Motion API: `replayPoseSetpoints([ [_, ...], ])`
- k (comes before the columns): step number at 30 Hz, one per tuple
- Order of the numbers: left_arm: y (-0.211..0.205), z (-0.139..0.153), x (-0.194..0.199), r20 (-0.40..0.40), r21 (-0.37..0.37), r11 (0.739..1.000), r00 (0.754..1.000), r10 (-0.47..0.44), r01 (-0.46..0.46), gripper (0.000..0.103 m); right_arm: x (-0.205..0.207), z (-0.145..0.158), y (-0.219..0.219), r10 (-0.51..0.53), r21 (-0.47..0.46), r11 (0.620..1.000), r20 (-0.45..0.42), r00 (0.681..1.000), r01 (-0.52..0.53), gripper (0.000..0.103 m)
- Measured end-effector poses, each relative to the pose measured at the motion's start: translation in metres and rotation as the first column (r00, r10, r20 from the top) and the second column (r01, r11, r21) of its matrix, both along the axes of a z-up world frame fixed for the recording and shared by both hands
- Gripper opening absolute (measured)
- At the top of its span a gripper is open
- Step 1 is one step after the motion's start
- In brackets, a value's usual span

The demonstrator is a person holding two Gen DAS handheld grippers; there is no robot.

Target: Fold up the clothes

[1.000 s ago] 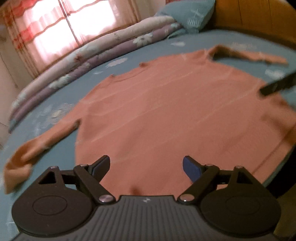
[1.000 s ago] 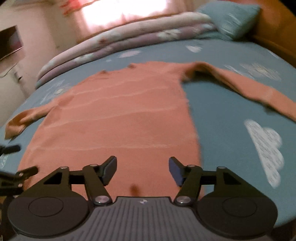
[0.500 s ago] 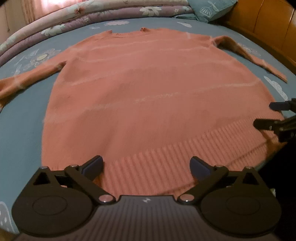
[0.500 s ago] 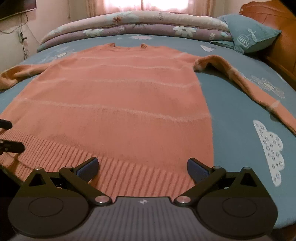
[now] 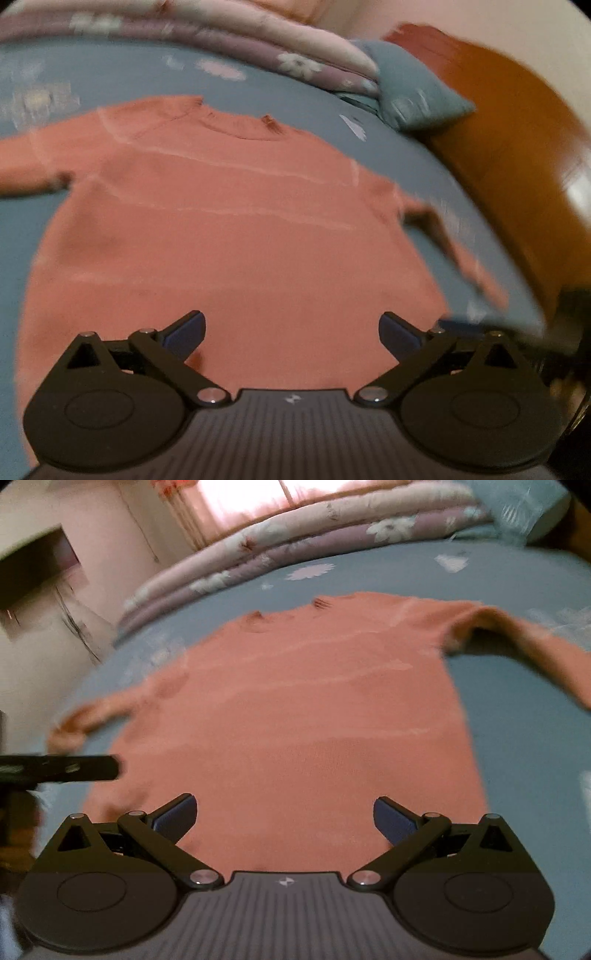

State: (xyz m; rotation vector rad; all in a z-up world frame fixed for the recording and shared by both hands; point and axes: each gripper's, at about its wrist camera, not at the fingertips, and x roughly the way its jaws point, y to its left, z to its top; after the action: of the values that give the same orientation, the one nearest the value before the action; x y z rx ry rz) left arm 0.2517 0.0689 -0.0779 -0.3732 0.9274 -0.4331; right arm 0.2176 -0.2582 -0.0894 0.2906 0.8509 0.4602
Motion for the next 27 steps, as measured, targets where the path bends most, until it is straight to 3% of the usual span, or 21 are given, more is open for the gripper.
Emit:
replayPoseSetpoints([
  [2,0.004,-0.020,0.033,-0.083,-0.088,0.996,0.996,0.020,-0.028,0.100,0.024,-0.009,0.004,0.001,0.016,1.000,-0.034,0.999,0.000,0.103],
  [4,0.010,-0.038,0.052,-0.132,-0.109,0.992,0.990,0.047,-0.061,0.098,0.044,-0.021,0.007,0.003,0.026,1.000,-0.065,0.998,-0.001,0.103],
  [7,0.029,-0.045,0.059,-0.141,-0.166,0.981,0.987,0.079,-0.102,0.099,0.049,-0.031,-0.004,0.022,0.054,0.998,-0.071,0.997,-0.018,0.103],
  [10,0.057,-0.040,0.051,-0.082,-0.038,0.987,0.985,0.150,-0.154,0.099,0.035,-0.029,-0.022,0.041,0.032,0.999,-0.052,0.998,-0.039,0.103],
  [11,0.070,-0.041,0.049,-0.071,-0.027,0.986,0.984,0.162,-0.164,0.098,0.030,-0.030,-0.029,0.029,0.016,0.999,-0.046,0.999,-0.028,0.103],
  [13,0.096,-0.045,0.043,-0.066,-0.086,0.979,0.982,0.177,-0.183,0.098,0.015,-0.031,-0.040,-0.009,-0.016,1.000,-0.035,0.999,0.008,0.103],
  [17,0.114,-0.040,0.038,-0.024,-0.003,0.968,0.967,0.252,-0.252,0.098,-0.012,-0.032,-0.047,-0.075,-0.089,0.993,-0.008,0.997,0.074,0.103],
  [21,0.105,-0.031,0.036,-0.035,0.012,0.968,0.968,0.250,-0.249,0.098,-0.024,-0.033,-0.036,-0.057,-0.179,0.982,0.019,0.998,0.059,0.103],
  [23,0.098,-0.024,0.032,0.006,0.026,0.974,0.974,0.224,-0.224,0.098,-0.025,-0.033,-0.029,-0.060,-0.219,0.974,0.021,0.998,0.063,0.103],
  [27,0.110,-0.011,0.046,0.053,-0.035,0.969,0.967,0.248,-0.246,0.098,-0.024,-0.034,-0.026,-0.080,-0.230,0.970,0.025,0.996,0.083,0.103],
])
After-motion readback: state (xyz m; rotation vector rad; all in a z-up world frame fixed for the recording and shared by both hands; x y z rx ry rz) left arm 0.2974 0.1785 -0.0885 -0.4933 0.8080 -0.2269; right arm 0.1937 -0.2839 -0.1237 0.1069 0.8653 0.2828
